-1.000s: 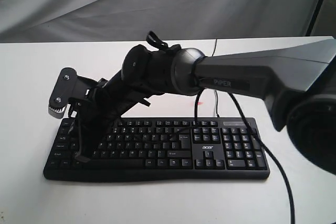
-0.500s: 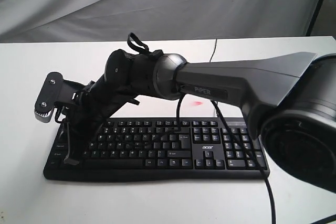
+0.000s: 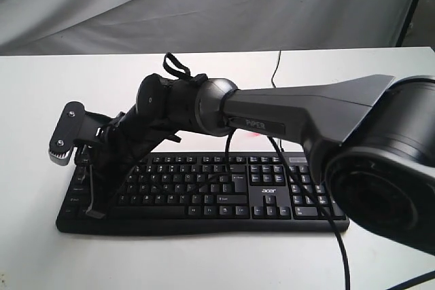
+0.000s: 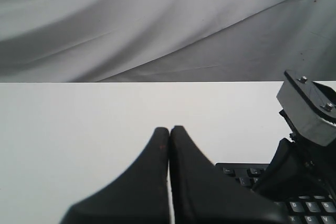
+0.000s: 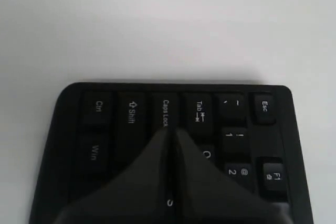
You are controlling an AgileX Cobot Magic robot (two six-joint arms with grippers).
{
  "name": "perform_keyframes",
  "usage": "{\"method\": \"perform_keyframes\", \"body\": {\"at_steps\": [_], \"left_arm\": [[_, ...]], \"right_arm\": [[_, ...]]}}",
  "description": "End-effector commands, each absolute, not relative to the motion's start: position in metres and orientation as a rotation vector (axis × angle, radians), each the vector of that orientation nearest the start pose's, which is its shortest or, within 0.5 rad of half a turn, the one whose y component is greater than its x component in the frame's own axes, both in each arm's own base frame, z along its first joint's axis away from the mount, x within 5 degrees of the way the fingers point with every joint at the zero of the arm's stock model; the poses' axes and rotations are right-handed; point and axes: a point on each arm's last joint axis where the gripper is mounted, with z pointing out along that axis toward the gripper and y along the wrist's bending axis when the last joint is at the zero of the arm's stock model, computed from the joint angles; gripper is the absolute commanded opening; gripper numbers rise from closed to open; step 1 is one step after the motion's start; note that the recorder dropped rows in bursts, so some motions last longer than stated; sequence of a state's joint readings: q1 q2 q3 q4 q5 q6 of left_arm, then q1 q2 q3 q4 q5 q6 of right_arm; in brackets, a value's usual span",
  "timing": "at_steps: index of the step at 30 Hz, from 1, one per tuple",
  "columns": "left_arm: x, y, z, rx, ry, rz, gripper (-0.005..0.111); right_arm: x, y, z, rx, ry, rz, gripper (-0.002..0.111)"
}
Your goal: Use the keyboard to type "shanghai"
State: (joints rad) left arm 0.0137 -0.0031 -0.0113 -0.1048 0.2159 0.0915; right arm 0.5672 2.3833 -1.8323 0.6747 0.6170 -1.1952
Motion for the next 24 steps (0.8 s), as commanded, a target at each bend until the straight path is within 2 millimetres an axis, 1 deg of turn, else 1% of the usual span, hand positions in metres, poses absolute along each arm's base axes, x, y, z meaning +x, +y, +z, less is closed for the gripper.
{"method": "perform_keyframes", "body": {"at_steps": [1, 24], "left_arm": [[0.0554, -0.0016, 0.1975, -0.004, 1.685, -0.024, 0.001], [0.0554, -0.0016, 0.1975, -0.004, 1.685, -0.024, 0.001]], "right_arm": [[0.416, 0.3048, 0.1292, -1.506, 1.984, 0.447, 0.0], [0.4156, 0.3047, 0.1288, -1.517, 1.978, 0.444, 0.0]]}}
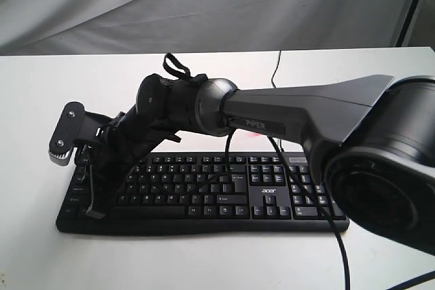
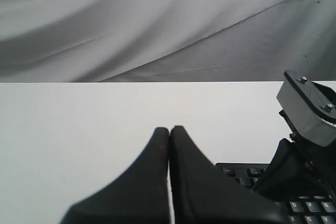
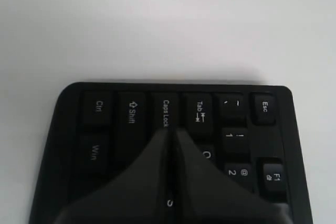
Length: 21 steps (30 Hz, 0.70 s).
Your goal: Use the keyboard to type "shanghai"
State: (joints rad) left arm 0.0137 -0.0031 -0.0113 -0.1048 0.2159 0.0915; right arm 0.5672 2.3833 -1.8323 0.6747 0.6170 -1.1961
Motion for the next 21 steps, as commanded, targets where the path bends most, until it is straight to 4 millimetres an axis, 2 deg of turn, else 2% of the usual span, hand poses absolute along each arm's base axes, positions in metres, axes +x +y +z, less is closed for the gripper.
{"method": "perform_keyframes", "body": {"at_steps": [1, 6, 21], "left_arm": [[0.0554, -0.0016, 0.1975, -0.004, 1.685, -0.024, 0.001], [0.0554, -0.0016, 0.1975, -0.004, 1.685, -0.024, 0.001], [0.0554, -0.0016, 0.1975, -0.004, 1.685, -0.024, 0.001]], "right_arm": [[0.4156, 0.3047, 0.1275, -1.518, 1.981, 0.445, 0.0], [0.4154, 0.3048, 0.1193, -1.541, 1.98, 0.444, 0.0], [0.4154, 0.305, 0.1185, -1.559, 1.963, 0.439, 0.0]]}}
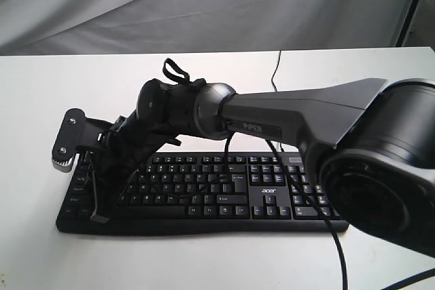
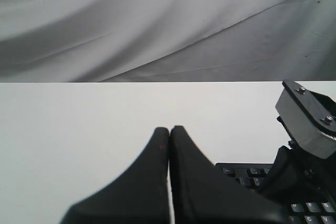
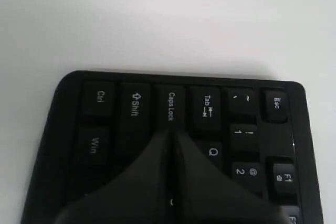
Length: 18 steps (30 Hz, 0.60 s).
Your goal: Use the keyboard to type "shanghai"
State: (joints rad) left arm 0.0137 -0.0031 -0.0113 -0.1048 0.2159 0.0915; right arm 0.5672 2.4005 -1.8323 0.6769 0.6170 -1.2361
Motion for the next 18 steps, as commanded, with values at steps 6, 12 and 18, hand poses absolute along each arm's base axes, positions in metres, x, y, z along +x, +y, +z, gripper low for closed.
{"method": "perform_keyframes", "body": {"at_steps": [6, 12, 18], "left_arm": [[0.055, -0.002, 0.198, -0.004, 1.685, -0.024, 0.001], [0.055, -0.002, 0.198, -0.004, 1.685, -0.024, 0.001], [0.055, -0.002, 0.198, -0.004, 1.685, -0.024, 0.001]], "right_arm": [[0.415, 0.305, 0.116, -1.561, 1.967, 0.44, 0.0], [0.415, 0.305, 0.114, -1.571, 1.97, 0.438, 0.0], [0.415, 0.304, 0.142, -1.557, 1.917, 0.417, 0.0]]}}
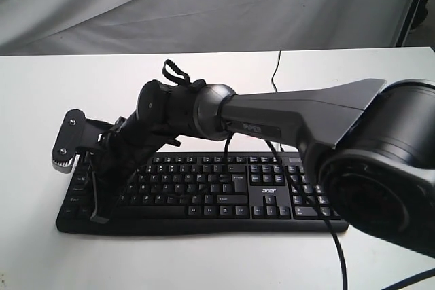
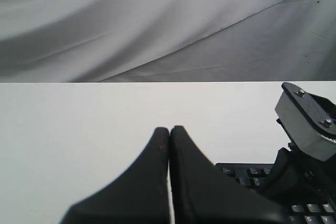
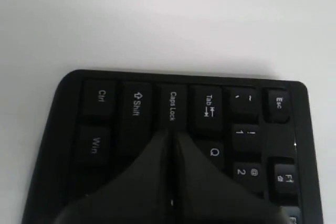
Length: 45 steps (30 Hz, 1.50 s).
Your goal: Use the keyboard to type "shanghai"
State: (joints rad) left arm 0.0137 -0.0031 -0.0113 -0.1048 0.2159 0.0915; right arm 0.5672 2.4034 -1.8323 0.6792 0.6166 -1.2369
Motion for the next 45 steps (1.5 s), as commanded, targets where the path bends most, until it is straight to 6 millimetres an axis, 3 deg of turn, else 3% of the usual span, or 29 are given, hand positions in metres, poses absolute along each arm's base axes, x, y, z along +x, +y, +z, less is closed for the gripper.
{"method": "perform_keyframes", "body": {"at_steps": [1, 5, 19, 25, 32, 45], "left_arm": [[0.055, -0.002, 0.198, -0.004, 1.685, -0.024, 0.001], [0.055, -0.002, 0.198, -0.004, 1.685, -0.024, 0.001], [0.055, -0.002, 0.198, -0.004, 1.685, -0.024, 0.001], [0.055, -0.002, 0.198, -0.004, 1.685, -0.024, 0.001], [0.055, -0.002, 0.198, -0.004, 1.685, -0.024, 0.001], [0.055, -0.002, 0.198, -0.004, 1.685, -0.024, 0.001]], "right_arm": [[0.414, 0.304, 0.148, -1.554, 1.908, 0.416, 0.0], [0.413, 0.303, 0.164, -1.556, 1.881, 0.411, 0.0], [0.411, 0.296, 0.179, -1.599, 1.877, 0.383, 0.0], [0.419, 0.267, 0.193, -1.572, 1.955, 0.417, 0.0], [0.427, 0.234, 0.195, -1.562, 2.041, 0.469, 0.0], [0.42, 0.185, 0.174, -1.511, 2.108, 0.475, 0.0]]}}
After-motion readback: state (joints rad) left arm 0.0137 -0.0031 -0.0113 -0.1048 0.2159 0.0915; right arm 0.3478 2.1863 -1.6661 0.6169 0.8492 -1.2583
